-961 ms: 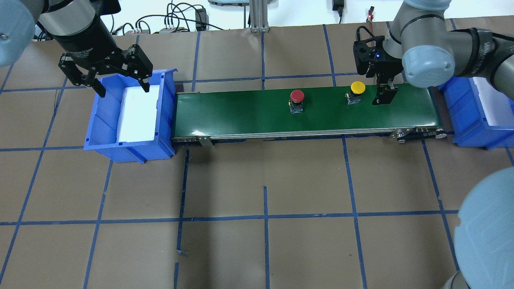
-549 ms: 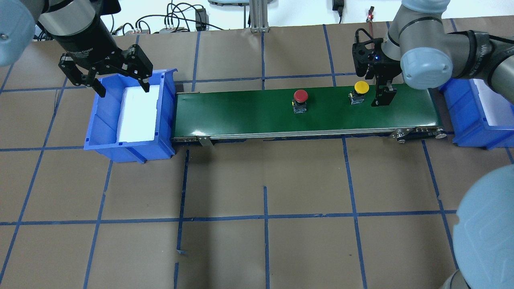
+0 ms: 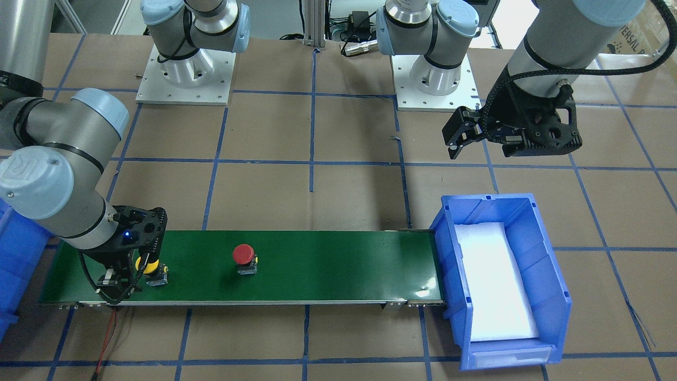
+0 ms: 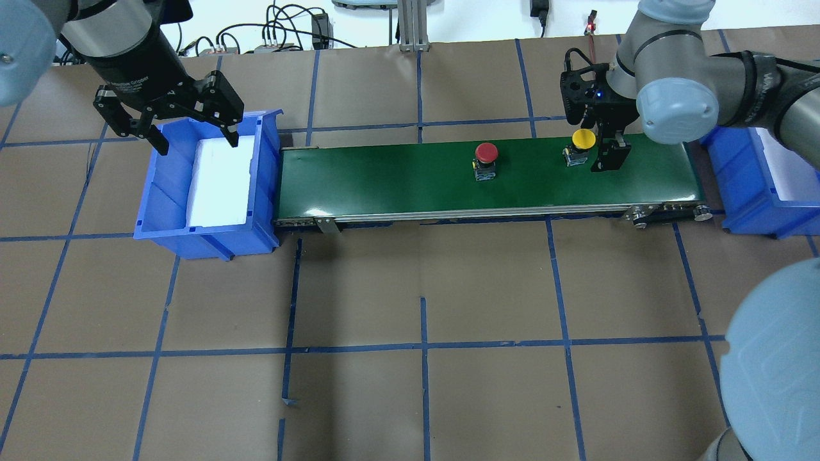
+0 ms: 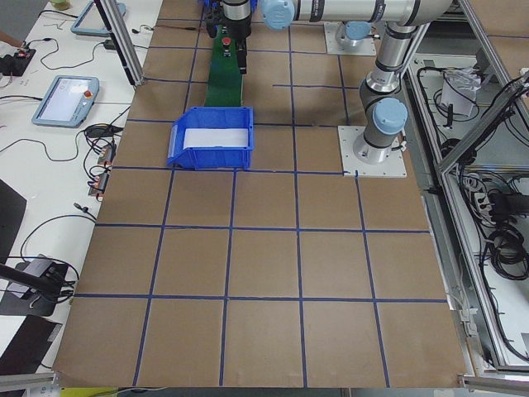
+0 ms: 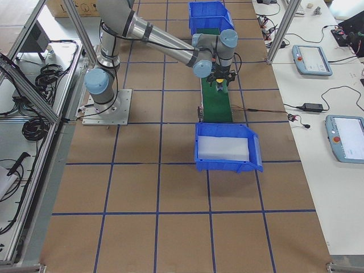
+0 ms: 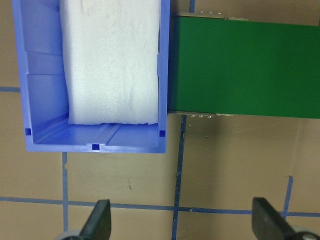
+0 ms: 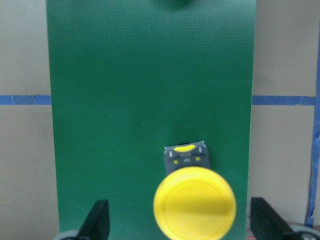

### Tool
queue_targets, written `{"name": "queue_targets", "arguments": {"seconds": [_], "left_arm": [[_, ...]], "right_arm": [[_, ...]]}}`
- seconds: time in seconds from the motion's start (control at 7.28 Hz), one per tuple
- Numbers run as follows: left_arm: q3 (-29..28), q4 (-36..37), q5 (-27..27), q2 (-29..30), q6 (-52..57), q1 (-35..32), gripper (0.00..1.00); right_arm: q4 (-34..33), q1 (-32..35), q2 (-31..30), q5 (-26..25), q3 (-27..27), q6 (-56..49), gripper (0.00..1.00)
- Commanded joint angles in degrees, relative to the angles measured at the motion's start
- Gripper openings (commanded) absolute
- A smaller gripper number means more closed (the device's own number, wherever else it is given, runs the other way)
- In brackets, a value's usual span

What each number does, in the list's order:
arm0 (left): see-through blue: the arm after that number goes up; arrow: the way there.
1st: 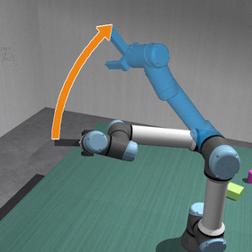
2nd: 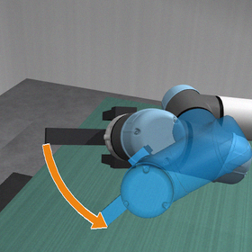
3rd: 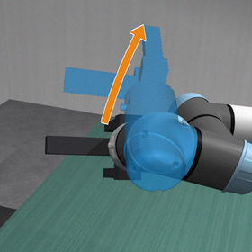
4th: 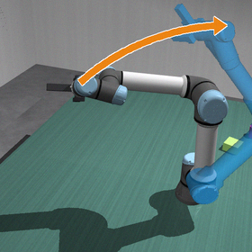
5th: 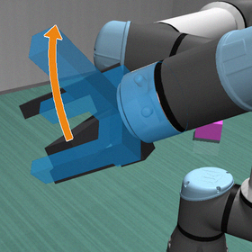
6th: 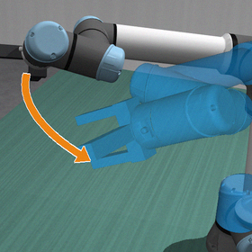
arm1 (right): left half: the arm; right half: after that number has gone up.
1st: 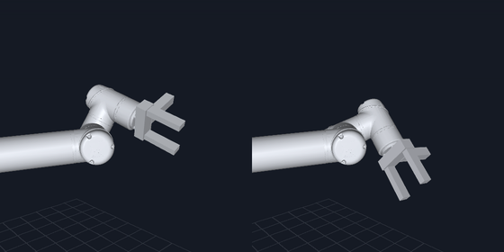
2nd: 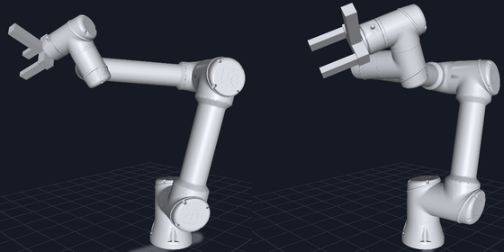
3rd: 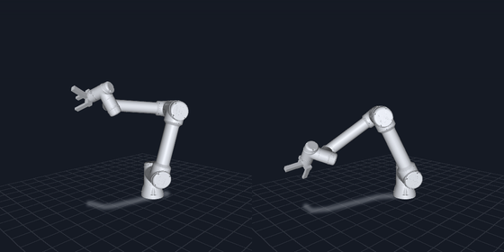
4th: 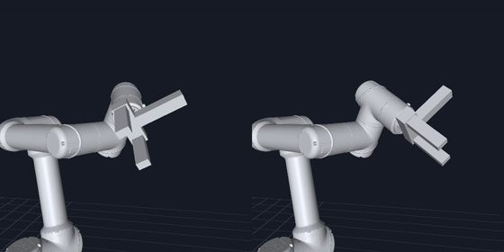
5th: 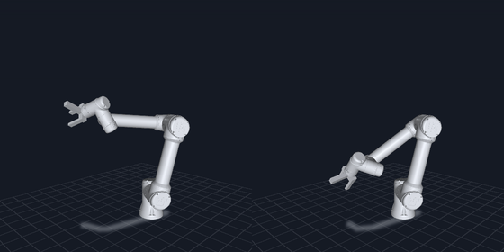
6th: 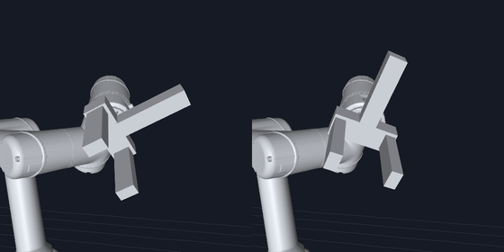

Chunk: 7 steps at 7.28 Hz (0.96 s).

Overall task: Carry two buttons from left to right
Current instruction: 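Lift the yellow button and carry it over the right blue bin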

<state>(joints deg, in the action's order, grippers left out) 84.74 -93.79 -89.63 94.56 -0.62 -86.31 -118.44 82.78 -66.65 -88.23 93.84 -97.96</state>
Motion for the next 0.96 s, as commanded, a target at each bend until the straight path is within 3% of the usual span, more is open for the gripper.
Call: {"name": "queue_targets", "arguments": {"seconds": [0.0, 0.14, 0.27, 0.41, 0.69, 0.82], "left_arm": [[-0.1, 0.0, 0.0, 0.2, 0.0, 0.0, 1.0], [0.0, 0.0, 0.1, 0.1, 0.0, 0.0, 1.0], [0.0, 0.0, 0.0, 0.2, 0.0, 0.0, 1.0], [-0.1, 0.0, 0.1, 0.2, 0.0, 0.0, 1.0], [-0.3, 0.0, 0.0, 0.2, 0.0, 0.0, 1.0], [-0.3, 0.0, 0.0, 0.2, 0.0, 0.0, 1.0]], "right_arm": [[0.0, 0.0, 0.5, 0.0, 0.1, -0.4, 0.97], [0.0, 0.0, 0.6, 0.0, 0.0, -0.5, 0.93], [0.0, 0.0, 0.8, -0.1, -0.1, -0.7, 0.82], [0.0, -0.3, 0.8, -0.3, 0.1, -1.4, 0.51], [0.0, -0.4, 0.7, -2.7, -0.3, -1.6, 0.11], [0.1, -0.5, 0.3, -3.3, -0.8, -1.6, 0.07]]}}
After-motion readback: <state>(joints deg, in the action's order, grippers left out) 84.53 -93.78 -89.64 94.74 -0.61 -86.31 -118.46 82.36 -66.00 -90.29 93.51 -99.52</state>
